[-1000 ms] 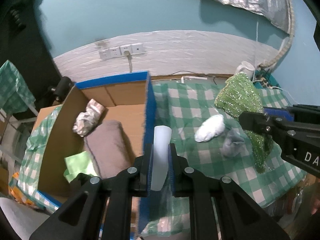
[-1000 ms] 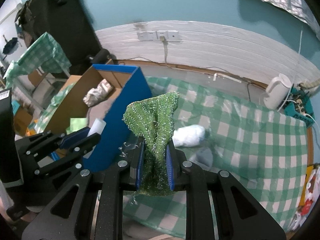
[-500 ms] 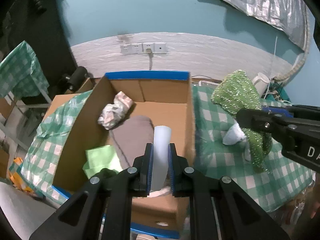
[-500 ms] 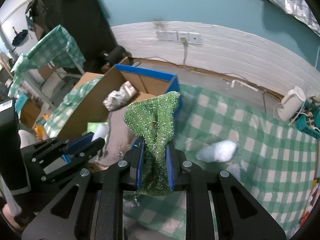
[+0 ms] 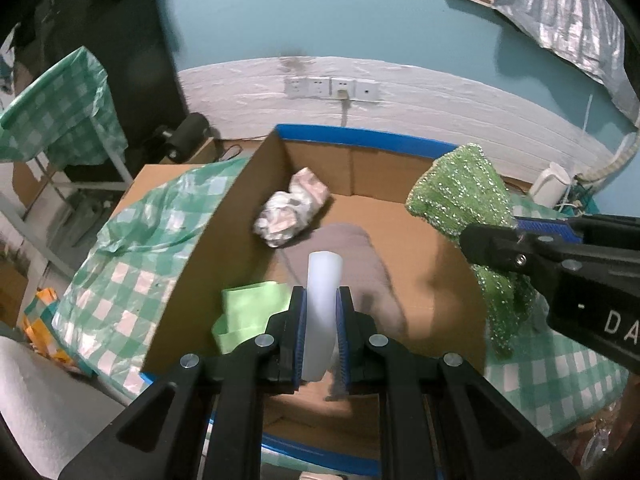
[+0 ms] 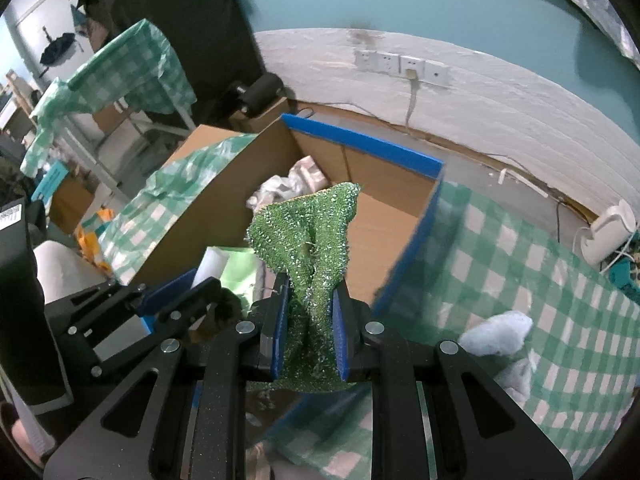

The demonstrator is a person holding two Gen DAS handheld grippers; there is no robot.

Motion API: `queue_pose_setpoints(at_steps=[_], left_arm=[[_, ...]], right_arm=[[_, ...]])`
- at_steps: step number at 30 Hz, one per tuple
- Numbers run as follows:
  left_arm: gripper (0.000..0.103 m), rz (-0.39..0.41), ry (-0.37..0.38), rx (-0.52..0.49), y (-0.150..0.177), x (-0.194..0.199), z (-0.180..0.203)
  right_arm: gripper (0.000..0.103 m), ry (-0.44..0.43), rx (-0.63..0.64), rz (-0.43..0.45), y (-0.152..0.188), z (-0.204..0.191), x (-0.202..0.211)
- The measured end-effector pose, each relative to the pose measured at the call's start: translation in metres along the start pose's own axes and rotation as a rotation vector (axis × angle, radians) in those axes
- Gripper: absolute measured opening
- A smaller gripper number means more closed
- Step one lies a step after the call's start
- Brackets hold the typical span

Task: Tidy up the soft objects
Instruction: 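Carry the green mesh sheet with right tool while left carries white tube to box, then lower green sheet into box, open right tool while left releases white tube inside, then move both open tools back over the grey sock and white plastic bag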

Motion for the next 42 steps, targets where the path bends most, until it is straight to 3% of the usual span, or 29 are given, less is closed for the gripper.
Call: queue_pose_setpoints(at_steps=[11,17,21,23,26,42], left_arm=[[0.015,-0.065,-0.053,0.003,0.011,-0.025,-0.02],[0.02,-0.108,-0.092,0.005,0.016,-0.036,-0.026],[0.041,-0.105,-0.11,0.005,0.016,-0.037,-0.028],[0.045,-0.097,-0.108,0.003,0.015,-0.035,-0.028],[0.061,-0.088,-0.106,0.001,0.013,-0.033,-0.027],[0.067,-0.04,-0.077,0.015,0.005,-0.019,-0.019]], right_arm=[[0.018,-0.025,0.013,-0.055,0.0,-0.018,-0.035],[0.034,-0.017,0.005,-0.076,0.0,-0.018,-0.047],[0.053,-0.007,0.006,-0.077,0.0,-0.019,-0.048],[0.058,0.002,0.007,-0.068,-0.001,-0.018,-0.046],[0.064,0.017,-0.002,-0.056,-0.002,-0.016,-0.043],[0.067,0.078,-0.042,-0.03,0.0,0.002,-0.026]])
Point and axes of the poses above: each gripper's, at about its wrist camera, not at the fingertips, and x roughly against the way its jaws point, z to its right, y to its underside, the point moved 1 cm from there along -x, roughly the way its jaws point, and after that the axes turned 10 degrees about z, right-handed, at the moved point
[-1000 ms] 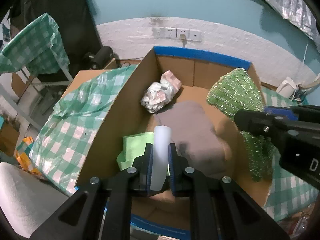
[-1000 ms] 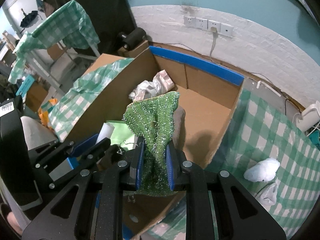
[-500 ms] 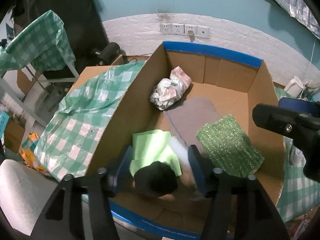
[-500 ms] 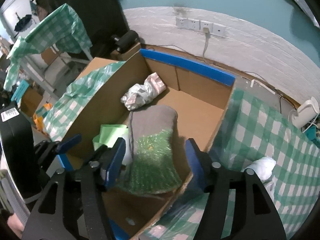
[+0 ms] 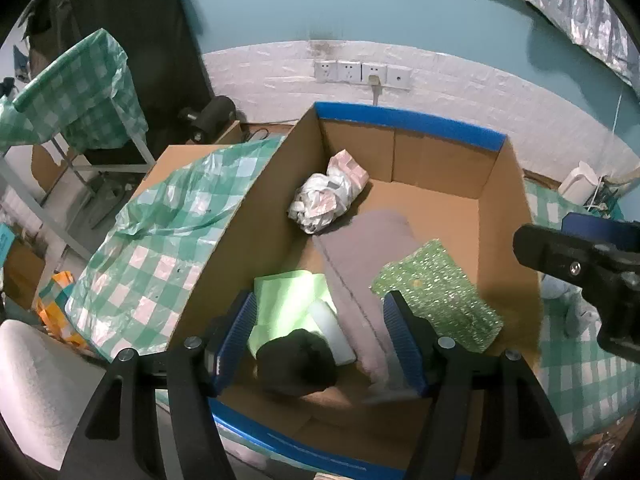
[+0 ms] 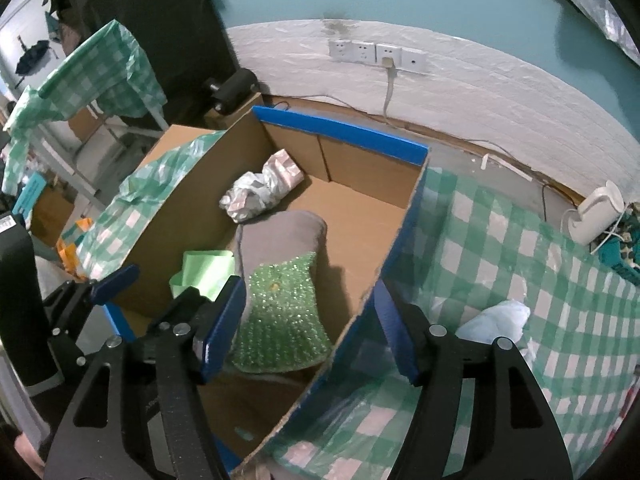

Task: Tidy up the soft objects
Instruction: 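Move both open tools back over the grey sock and white plastic bag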

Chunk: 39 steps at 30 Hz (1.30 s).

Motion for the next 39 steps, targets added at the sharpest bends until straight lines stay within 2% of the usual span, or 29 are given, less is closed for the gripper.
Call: queue_pose_setpoints(at_steps=[16,31,33,39], left_arm=[[0.069,0.091,0.069,-0.024,-0.012,0.028,0.035],[0.07,0.137,0.118,-0.126,-0.014,0.044,0.097],[0.074,0.149,0.125,-0.149,-0.014,0.047,0.109],[0.075,0.154,0.144,-0.216,-0.008,0.049,0.141]], right_arm=[[0.068,0.067,-0.042,0.037,0.01,0.04,0.028],[0.068,0.172,-0.184,0.064,0.035,0.133,0.065],[0.068,0.182,-0.198,0.063,0.04,0.144,0.07],[0.068,0.203,-0.24,0.06,0.055,0.174,0.078]])
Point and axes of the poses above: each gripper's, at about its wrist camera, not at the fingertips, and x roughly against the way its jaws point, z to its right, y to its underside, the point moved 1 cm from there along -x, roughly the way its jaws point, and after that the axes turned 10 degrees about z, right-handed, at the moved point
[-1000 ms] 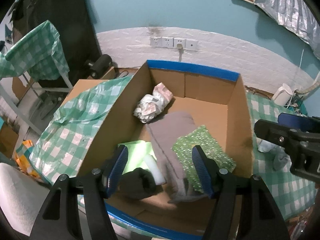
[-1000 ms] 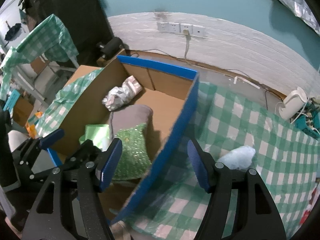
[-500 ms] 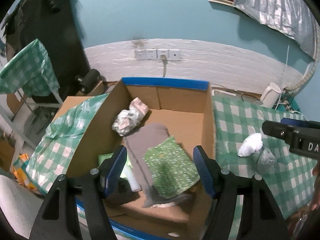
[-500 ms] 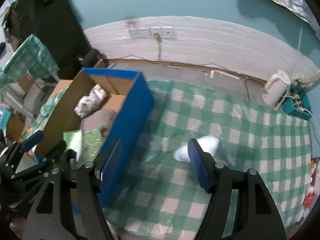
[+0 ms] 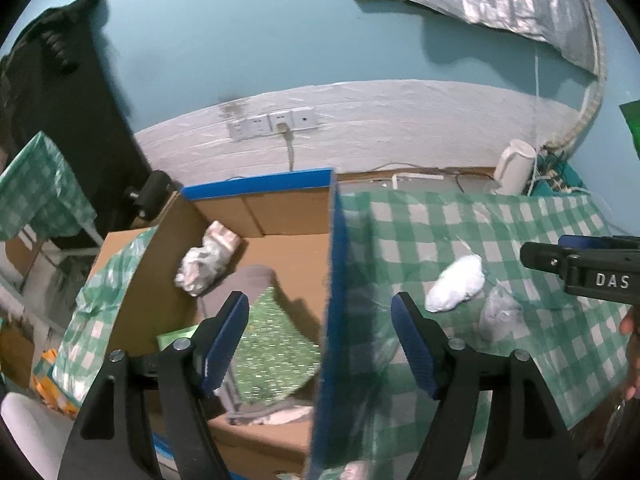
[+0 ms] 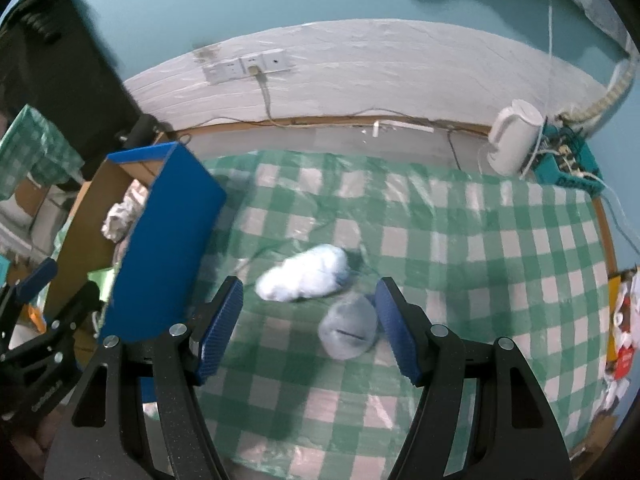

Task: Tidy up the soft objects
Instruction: 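Move both open tools back over the grey sock and white plastic bag, then grasp the grey sock with right tool while left grasps the white plastic bag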

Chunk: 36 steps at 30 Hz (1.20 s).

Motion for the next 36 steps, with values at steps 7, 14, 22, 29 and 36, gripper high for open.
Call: queue_pose_setpoints(at_steps=[7,14,22,29,36], left_arm=[[0.075,-0.019,0.025,-0.058,0.002,-0.012,0.032],[0.075,-0.072,0.053,-0.09,0.011,-0.033,0.052],[0.075,-0.102,0.079,-0.121,0.016,-0.051,0.069],[0.075,-0.131,0.094,-0.154,0.025,-0.069,0.081],[0.075,-0.164,0.092,-0.172,0.032,-0.085,0.085]], right_arm=[[0.068,0.024,-0.041,-0.038,0.012,0.028,-0.012],[0.068,0.023,-0.059,-0.069,0.021,0.044,-0.026],[0.068,0.015,-0.066,-0.118,0.032,0.049,-0.05],[0.068,0.017,-0.064,-0.163,0.041,0.05,-0.074],[0.068,0.021,-0.054,-0.194,0.048,0.049,-0.09]])
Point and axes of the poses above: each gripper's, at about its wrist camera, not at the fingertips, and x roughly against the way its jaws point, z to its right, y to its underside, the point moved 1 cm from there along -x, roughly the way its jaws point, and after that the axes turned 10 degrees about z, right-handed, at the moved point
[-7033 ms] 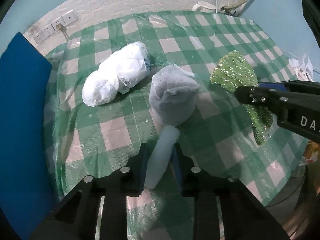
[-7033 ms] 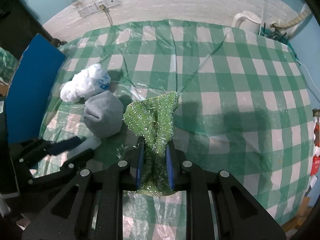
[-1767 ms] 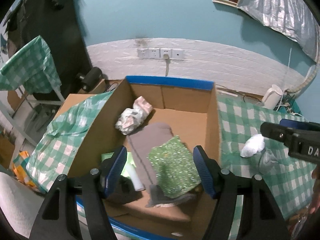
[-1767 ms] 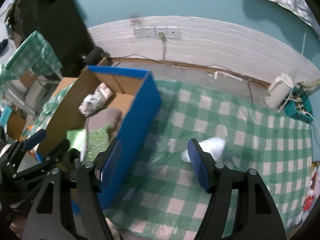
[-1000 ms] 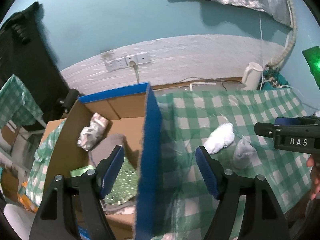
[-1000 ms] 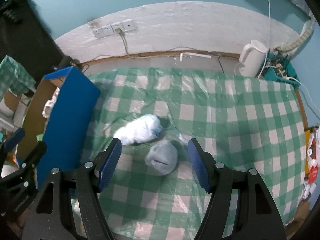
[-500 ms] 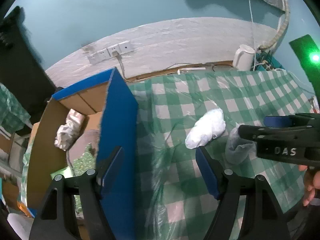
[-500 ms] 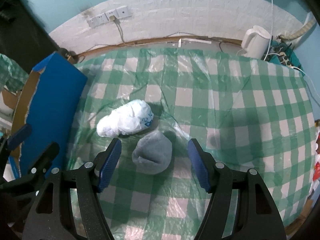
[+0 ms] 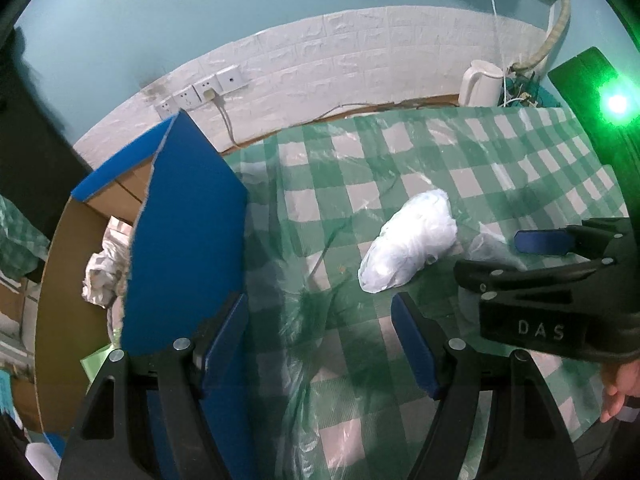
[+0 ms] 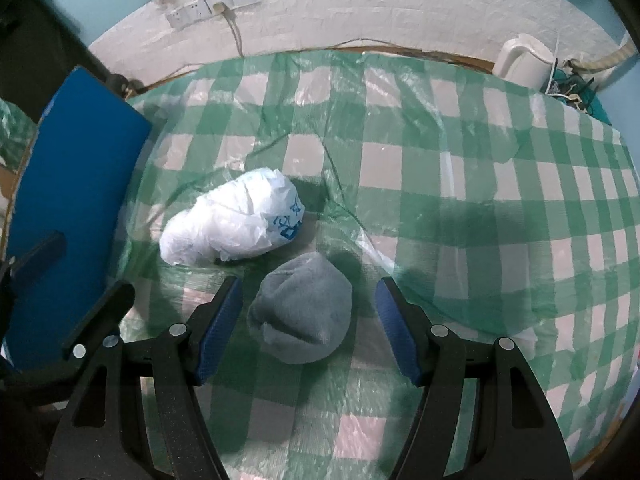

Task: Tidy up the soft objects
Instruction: 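Grasp the grey sock with right tool while left grasps the white plastic bag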

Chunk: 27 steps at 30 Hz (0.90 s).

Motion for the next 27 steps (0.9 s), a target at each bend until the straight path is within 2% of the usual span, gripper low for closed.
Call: queue_pose_setpoints(at_steps=[4,5,6,8,14,16,17,19,21,22,24,27], left_arm=[[0.075,-0.012,-0.001,-0.006,0.0,-0.007,0.0],[0.075,-0.015,0.0,-0.007,0.0,-0.009,0.001],[0.075,-0.016,0.0,-0.008,-0.001,-0.01,0.002],[0.075,-0.018,0.0,-0.011,-0.002,-0.013,0.003],[0.076,-0.029,0.008,-0.018,-0.004,-0.022,0.01],[0.076,-0.033,0.015,-0.02,-0.005,-0.024,0.013],[0.076,-0.033,0.021,-0.023,-0.006,-0.025,0.015],[0.077,-0.031,0.025,-0.033,-0.008,-0.027,0.019],[0.082,-0.022,0.037,-0.046,-0.011,-0.027,0.024],[0.083,-0.017,0.041,-0.052,-0.011,-0.028,0.026],[0.084,-0.006,0.055,-0.065,-0.013,-0.028,0.031],[0.085,-0.007,0.078,-0.073,-0.014,-0.032,0.038]], right_arm=[[0.068,0.004,0.017,-0.015,0.002,-0.003,-0.011],[0.065,0.009,0.027,-0.015,0.002,-0.003,-0.014],[0.054,0.017,0.036,-0.015,0.002,-0.002,-0.015],[0.042,0.03,0.046,-0.02,0.003,0.001,-0.017],[0.043,0.13,0.065,-0.021,0.004,0.021,-0.014],[0.047,0.15,0.064,-0.024,0.005,0.028,-0.013],[0.051,0.13,0.053,-0.025,0.006,0.031,-0.013],[0.051,0.097,0.039,-0.025,0.008,0.032,-0.016],[0.051,0.094,0.037,-0.03,0.012,0.033,-0.021],[0.049,0.094,0.035,-0.032,0.014,0.035,-0.021],[0.035,0.087,0.036,-0.033,0.016,0.034,-0.022],[0.032,0.079,0.043,-0.018,0.016,0.041,-0.016]])
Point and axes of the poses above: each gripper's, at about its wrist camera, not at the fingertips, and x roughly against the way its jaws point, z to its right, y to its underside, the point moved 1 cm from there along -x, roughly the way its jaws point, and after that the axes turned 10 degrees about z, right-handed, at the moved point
